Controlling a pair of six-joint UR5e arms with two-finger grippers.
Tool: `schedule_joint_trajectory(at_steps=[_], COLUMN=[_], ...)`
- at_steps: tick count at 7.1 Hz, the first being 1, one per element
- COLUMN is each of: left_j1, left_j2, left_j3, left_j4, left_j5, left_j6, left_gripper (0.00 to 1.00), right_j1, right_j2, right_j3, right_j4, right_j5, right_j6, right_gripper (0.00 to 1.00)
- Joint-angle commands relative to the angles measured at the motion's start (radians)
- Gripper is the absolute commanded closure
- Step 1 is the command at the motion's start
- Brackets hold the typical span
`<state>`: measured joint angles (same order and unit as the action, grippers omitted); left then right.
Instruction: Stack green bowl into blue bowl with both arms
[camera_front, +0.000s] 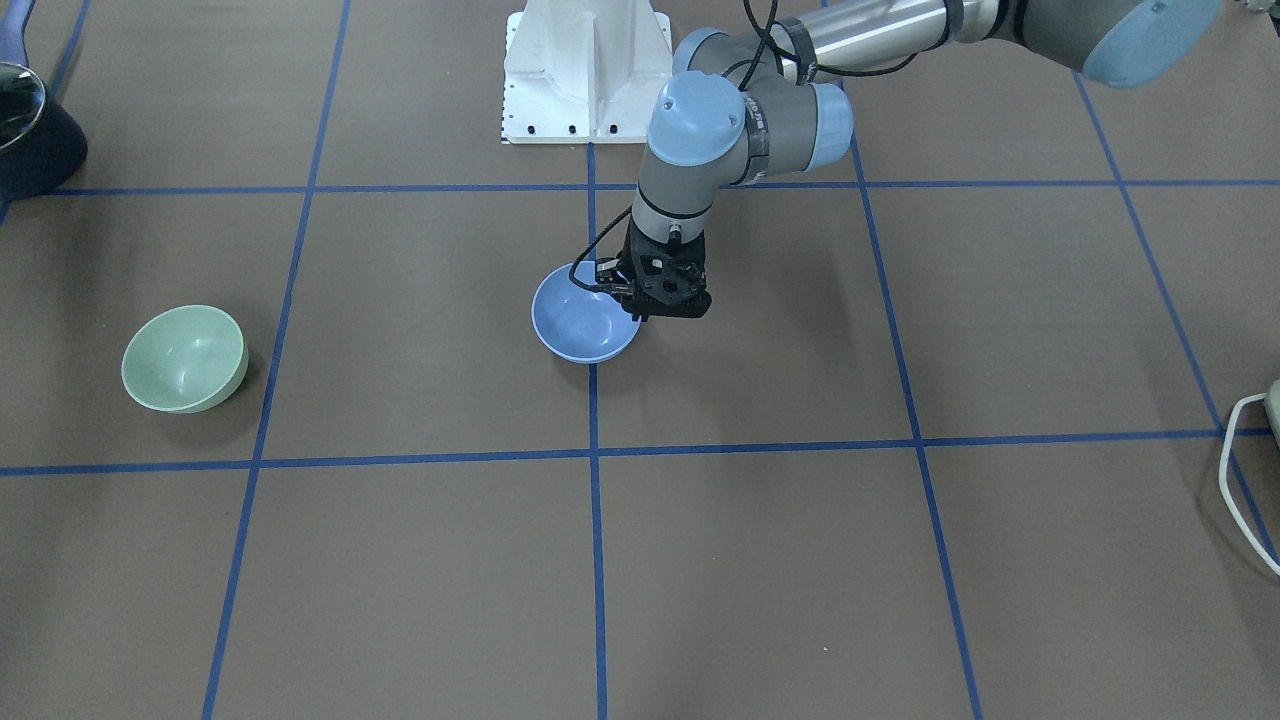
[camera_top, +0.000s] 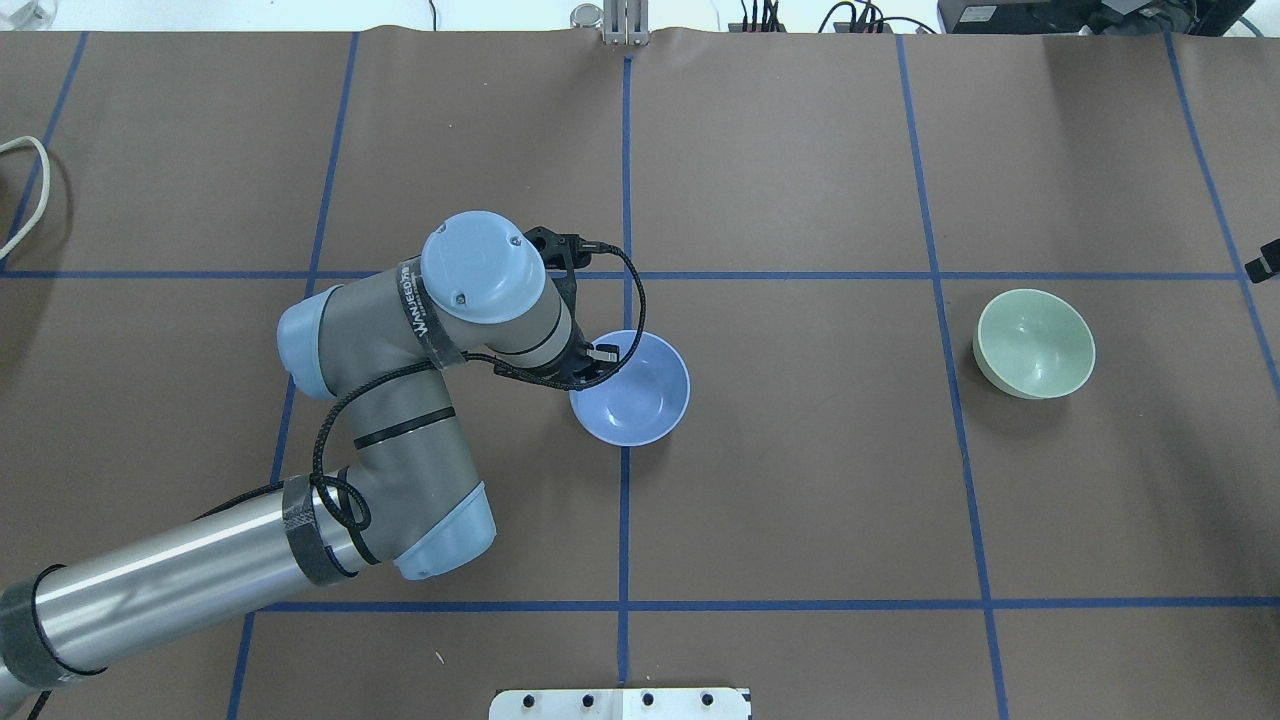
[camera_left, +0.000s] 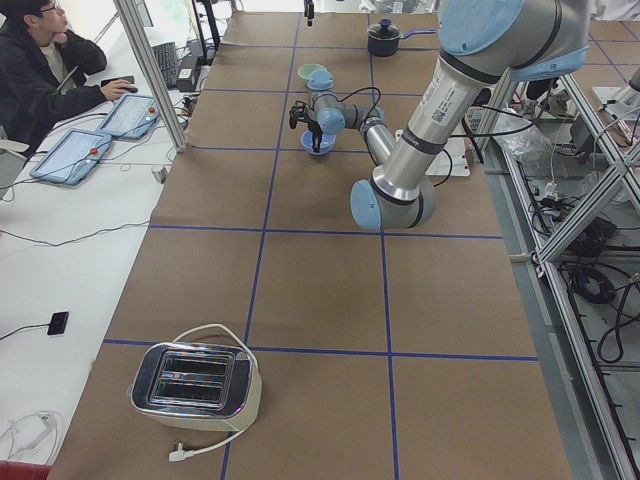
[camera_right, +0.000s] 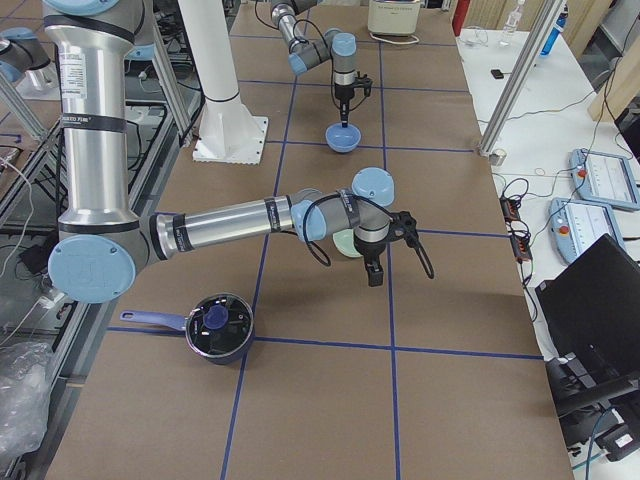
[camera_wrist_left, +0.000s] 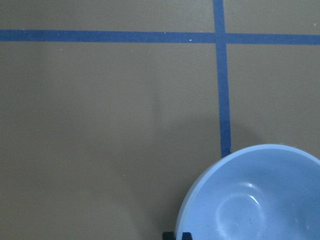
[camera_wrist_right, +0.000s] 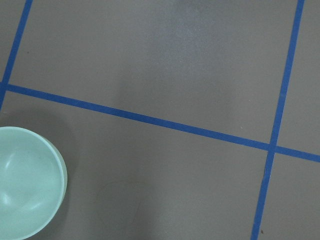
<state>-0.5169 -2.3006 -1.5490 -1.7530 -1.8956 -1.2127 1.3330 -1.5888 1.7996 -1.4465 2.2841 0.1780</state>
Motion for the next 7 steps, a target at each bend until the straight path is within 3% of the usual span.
schedule_joint_trajectory(at_steps=[1, 3, 5, 7], left_j1=[-0.021, -0.154, -0.344, -0.586], left_j2=[0.012, 0.144, 0.299, 0.467], left_j3=[-0.040, -0.173, -0.293, -0.310], left_j4=[0.006, 0.010, 0.082, 0.125], left_j5=[0.000, -0.108, -0.251, -0.369], left_j6=[0.001, 0.008, 0.303, 0.683], left_gripper=[0.02, 0.01, 0.01, 0.02], right_j1=[-0.002, -0.003, -0.041, -0.112], right_j2=[0.001, 0.009, 0.041, 0.091], right_j3=[0.000, 0.001, 0.003, 0.006], right_j4=[0.000, 0.000, 0.000, 0.000], right_j5=[0.002, 0.003, 0.002, -0.008], right_j6=[0.000, 0.012, 0.072, 0.097], right_gripper=[0.00, 0.00, 0.00, 0.00])
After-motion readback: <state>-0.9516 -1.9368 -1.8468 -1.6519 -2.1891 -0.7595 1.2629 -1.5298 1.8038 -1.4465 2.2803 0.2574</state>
